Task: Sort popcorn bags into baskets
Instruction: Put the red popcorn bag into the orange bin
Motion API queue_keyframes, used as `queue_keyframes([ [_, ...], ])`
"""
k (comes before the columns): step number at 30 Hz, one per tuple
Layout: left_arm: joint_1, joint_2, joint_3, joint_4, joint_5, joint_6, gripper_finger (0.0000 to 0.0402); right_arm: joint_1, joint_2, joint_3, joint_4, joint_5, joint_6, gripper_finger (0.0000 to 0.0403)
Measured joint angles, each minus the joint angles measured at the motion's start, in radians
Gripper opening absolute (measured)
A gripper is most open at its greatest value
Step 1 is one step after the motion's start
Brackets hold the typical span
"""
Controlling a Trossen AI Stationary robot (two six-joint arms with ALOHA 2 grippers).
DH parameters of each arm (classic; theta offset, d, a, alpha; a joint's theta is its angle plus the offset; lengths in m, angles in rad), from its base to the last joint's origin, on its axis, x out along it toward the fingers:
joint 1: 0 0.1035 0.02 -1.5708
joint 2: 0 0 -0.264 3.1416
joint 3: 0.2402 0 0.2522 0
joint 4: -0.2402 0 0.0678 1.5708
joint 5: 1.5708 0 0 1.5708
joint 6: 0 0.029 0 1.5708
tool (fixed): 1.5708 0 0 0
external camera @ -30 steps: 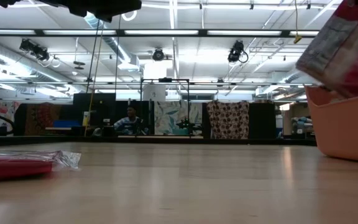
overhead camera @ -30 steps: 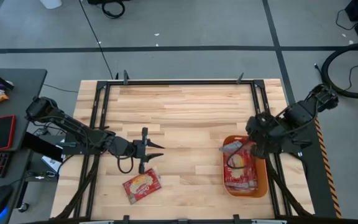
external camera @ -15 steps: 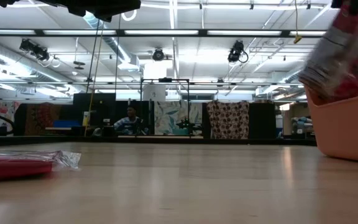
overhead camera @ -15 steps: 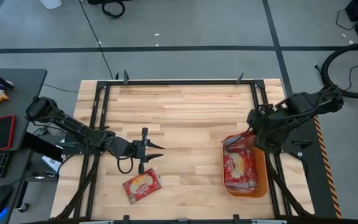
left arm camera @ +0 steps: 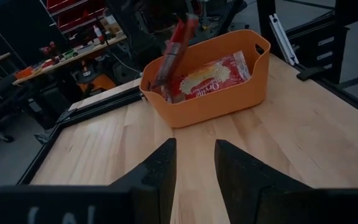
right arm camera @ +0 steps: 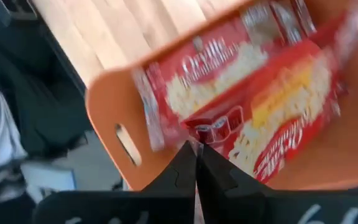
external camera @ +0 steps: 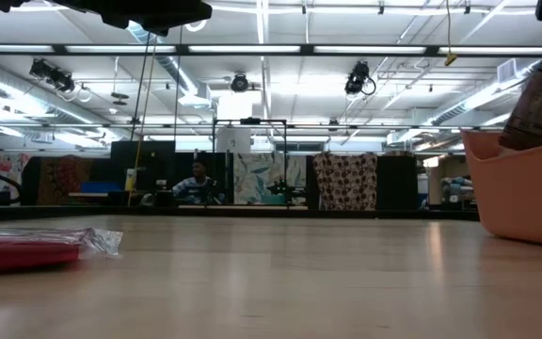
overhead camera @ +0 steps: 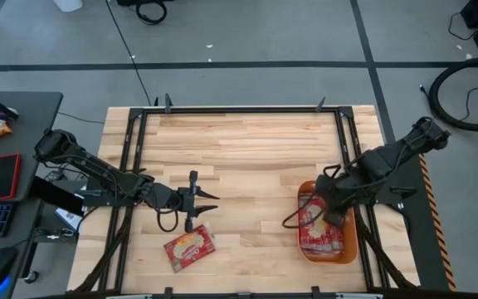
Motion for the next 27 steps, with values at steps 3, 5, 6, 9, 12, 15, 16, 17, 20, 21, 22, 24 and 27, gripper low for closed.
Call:
queue_keyframes([
  [3,0.0,0.0,0.0,0.0,0.0,0.005,0.0114,0.018,0.047,0.0,0.057,0.049,0.027,0.0009],
  [5,0.0,0.0,0.0,-0.002,0.0,0.007,0.0114,0.036,0.094,0.0,0.07,0.063,0.032,0.0009],
  [6,0.0,0.0,0.0,-0.007,0.0,0.007,0.0114,0.043,0.119,0.0,0.073,0.061,0.031,0.001],
  [9,0.0,0.0,0.0,-0.027,0.0,0.007,0.0114,0.07,0.199,0.0,0.075,0.046,0.024,0.001],
  [12,-0.001,0.0,0.0,-0.038,0.0,0.008,0.0114,0.096,0.271,0.0,0.104,0.031,0.015,0.0011],
  [15,-0.001,0.0,0.0,-0.037,0.0,0.014,0.0114,0.117,0.328,0.0,0.178,0.025,0.018,0.0018],
  [16,0.0,0.0,0.0,-0.037,0.0,0.03,0.0114,0.124,0.345,0.0,0.203,0.025,0.028,0.0022],
  [17,0.0,0.0,0.0,-0.036,0.0,0.045,0.0114,0.13,0.361,0.0,0.226,0.025,0.042,0.0028],
  [20,0.0,0.0,0.0,-0.015,0.0,0.094,0.0114,0.139,0.396,0.0,0.267,-0.02,0.077,0.0052],
  [21,0.0,0.0,0.0,-0.01,0.0,0.111,0.0114,0.14,0.404,0.0,0.259,-0.046,0.095,0.0061],
  [22,0.0,0.0,0.0,-0.006,0.0,0.123,0.0114,0.14,0.407,0.0,0.251,-0.068,0.116,0.0072],
  [24,0.0,0.0,0.0,0.0,0.0,0.156,0.0114,0.145,0.404,0.0,0.251,-0.086,0.156,0.0092],
  [27,0.0,0.0,0.0,0.004,0.0,0.184,0.0114,0.151,0.374,0.0,0.253,-0.089,0.231,0.0118],
])
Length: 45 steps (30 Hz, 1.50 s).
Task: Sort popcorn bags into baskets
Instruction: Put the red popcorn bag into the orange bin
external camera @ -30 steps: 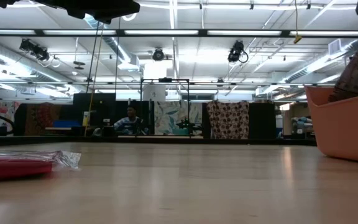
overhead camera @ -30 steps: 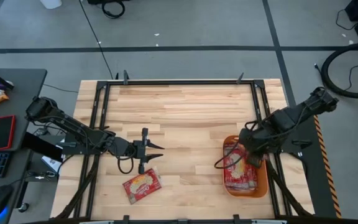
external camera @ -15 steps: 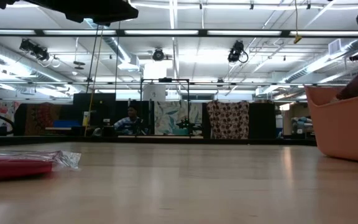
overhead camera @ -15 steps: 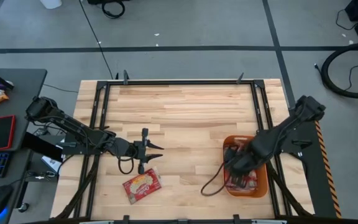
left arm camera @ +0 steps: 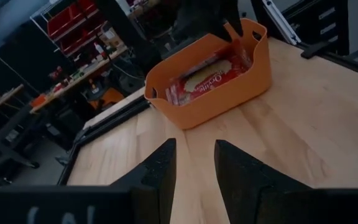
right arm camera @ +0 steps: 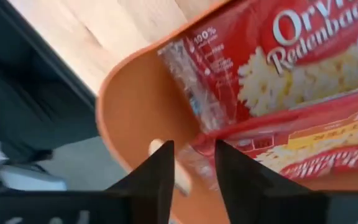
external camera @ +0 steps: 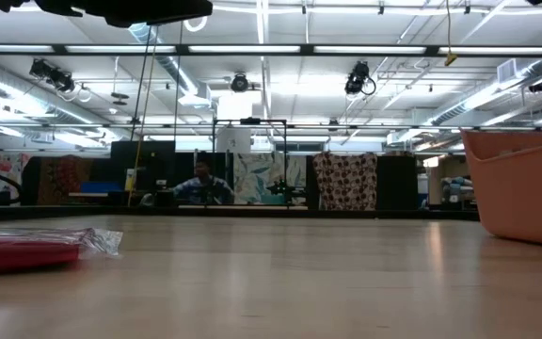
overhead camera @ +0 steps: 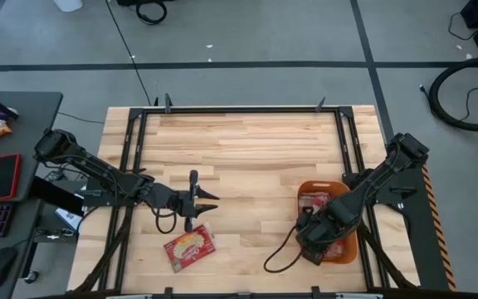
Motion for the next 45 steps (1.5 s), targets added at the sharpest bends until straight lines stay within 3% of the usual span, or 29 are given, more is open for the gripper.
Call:
queue_keyframes([
  [5,0.018,0.0,0.0,0.011,0.017,0.015,0.0114,0.006,-0.048,0.028,0.015,0.024,0.078,0.0145],
  [9,0.045,0.0,0.0,0.012,0.026,-0.014,0.0114,0.006,-0.067,0.037,0.084,0.199,0.002,0.0149],
  [16,0.063,0.0,0.0,0.002,0.086,-0.215,0.0114,-0.009,-0.04,0.032,0.195,0.674,-0.419,0.0147],
  [21,0.063,0.004,0.001,-0.137,0.322,-0.369,0.0114,-0.035,-0.034,0.031,0.312,0.838,-0.719,0.0147],
  [24,0.052,0.005,0.001,-0.269,0.422,-0.556,0.0114,-0.06,-0.037,0.031,0.348,0.875,-0.9,0.0147],
  [28,-0.011,0.032,0.0,-0.455,0.465,-0.835,0.0114,-0.115,-0.036,0.031,0.366,0.879,-1.057,0.0147],
  [33,-0.146,0.108,0.0,-0.483,0.464,-1.055,0.0114,-0.205,-0.036,0.031,0.373,0.869,-1.108,0.0147],
  [38,-0.22,0.221,0.0,-0.471,0.444,-1.176,0.0114,-0.28,-0.036,0.031,0.374,0.761,-1.121,0.0147],
  [42,-0.215,0.306,0.002,-0.462,0.336,-1.173,0.0114,-0.318,-0.036,0.031,0.403,0.694,-1.158,0.0147],
  [45,-0.177,0.357,0.006,-0.416,0.188,-1.101,0.0114,-0.331,-0.036,0.031,0.434,0.654,-1.179,0.0147],
])
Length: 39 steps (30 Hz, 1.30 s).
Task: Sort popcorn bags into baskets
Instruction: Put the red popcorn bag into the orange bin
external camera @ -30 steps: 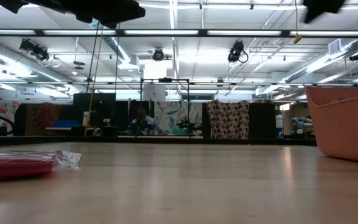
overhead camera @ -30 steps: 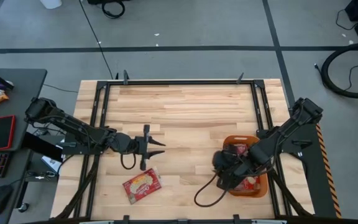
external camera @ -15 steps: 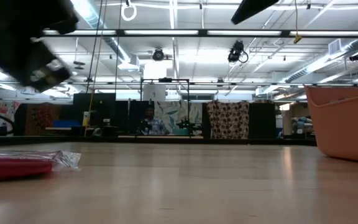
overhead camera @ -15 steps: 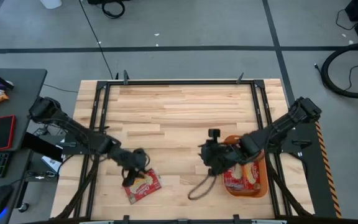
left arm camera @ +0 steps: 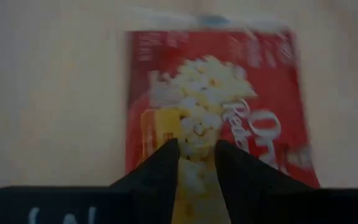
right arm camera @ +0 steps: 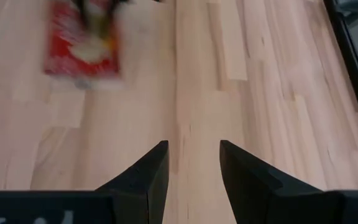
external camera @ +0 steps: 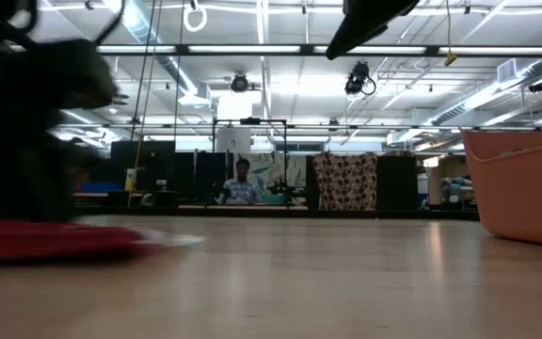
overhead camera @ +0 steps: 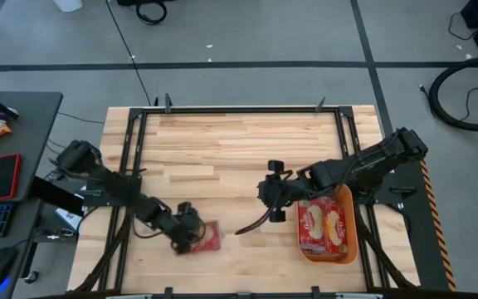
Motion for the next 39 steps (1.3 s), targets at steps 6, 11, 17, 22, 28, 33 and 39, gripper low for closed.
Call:
queue_keyframes([
  [6,0.092,0.061,-0.003,0.256,-0.412,0.253,0.0114,-0.012,0.019,0.0,0.041,-0.018,-0.048,0.0147],
  [11,0.117,0.022,0.042,0.245,-0.326,0.393,0.0114,-0.017,0.019,0.0,-0.006,-0.033,-0.024,0.0147],
  [17,0.134,0.049,0.066,0.191,-0.359,0.401,0.0115,-0.017,0.026,0.0,-0.008,-0.016,0.02,0.0147],
  [22,0.17,0.105,0.064,0.217,-0.384,0.423,0.0147,-0.013,0.036,-0.008,-0.005,-0.016,0.068,0.0147],
  [28,0.205,0.155,0.065,0.205,-0.367,0.463,0.0219,-0.001,0.036,-0.043,0.0,-0.016,0.105,0.0147],
  [33,0.222,0.194,0.066,0.195,-0.353,0.48,0.0231,0.002,0.036,-0.08,0.018,-0.017,0.124,0.0147],
  [39,0.226,0.211,0.069,0.183,-0.344,0.491,0.0151,0.005,0.036,-0.107,0.055,-0.021,0.118,0.0147],
])
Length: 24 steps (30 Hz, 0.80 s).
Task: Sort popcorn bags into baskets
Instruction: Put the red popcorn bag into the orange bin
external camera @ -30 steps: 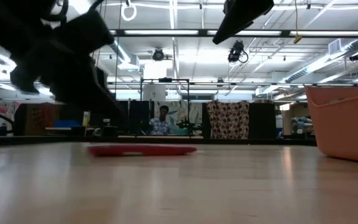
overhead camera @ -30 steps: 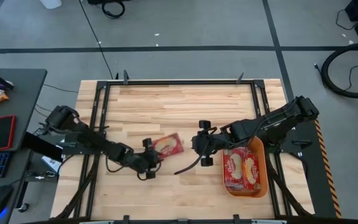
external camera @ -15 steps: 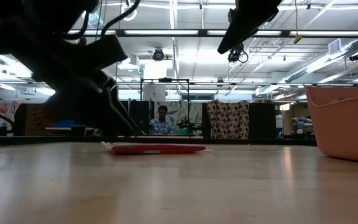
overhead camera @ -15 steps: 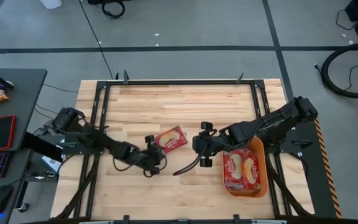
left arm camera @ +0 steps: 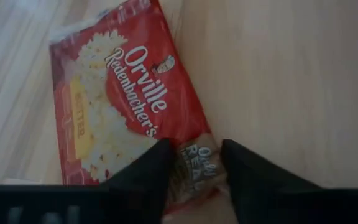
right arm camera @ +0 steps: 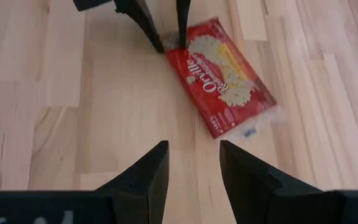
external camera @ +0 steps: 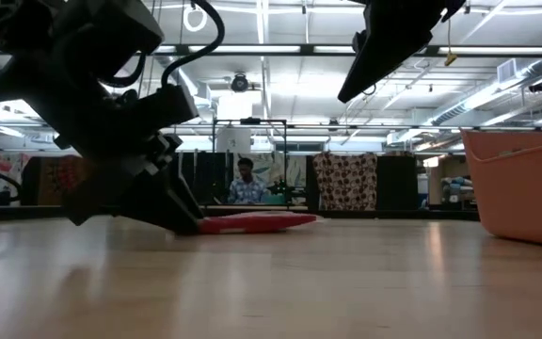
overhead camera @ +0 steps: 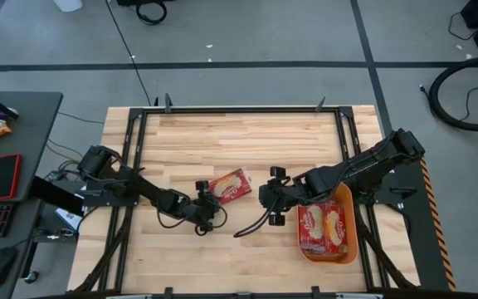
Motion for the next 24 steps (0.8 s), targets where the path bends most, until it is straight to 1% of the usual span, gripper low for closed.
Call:
queue_keyframes([
  [5,0.001,0.0,-0.002,-0.01,-0.002,0.005,0.0051,0.0,0.0,-0.054,0.108,0.003,-0.05,0.0147],
  [7,0.002,-0.006,-0.002,-0.016,-0.003,0.003,0.002,0.0,0.0,-0.07,0.132,0.004,-0.069,0.0147],
  [8,0.002,-0.012,-0.003,-0.019,0.002,0.003,0.0014,0.0,0.0,-0.074,0.146,0.004,-0.071,0.0147],
  [12,0.002,-0.058,-0.007,-0.038,0.023,-0.001,0.0016,0.0,0.0,-0.091,0.187,0.007,-0.079,0.0147],
  [14,0.002,-0.09,-0.007,-0.036,0.031,-0.004,0.0016,0.0,-0.001,-0.101,0.235,0.007,-0.103,0.0147],
  [18,0.007,-0.151,-0.006,-0.024,0.072,-0.033,0.0013,0.0,-0.001,-0.145,0.345,0.007,-0.188,0.0147],
  [21,0.007,-0.192,-0.006,-0.022,0.08,-0.068,0.0013,0.002,-0.001,-0.171,0.436,0.007,-0.251,0.0149],
  [24,0.011,-0.222,-0.006,-0.019,0.093,-0.105,0.0013,0.002,-0.001,-0.187,0.487,0.007,-0.301,0.0158],
])
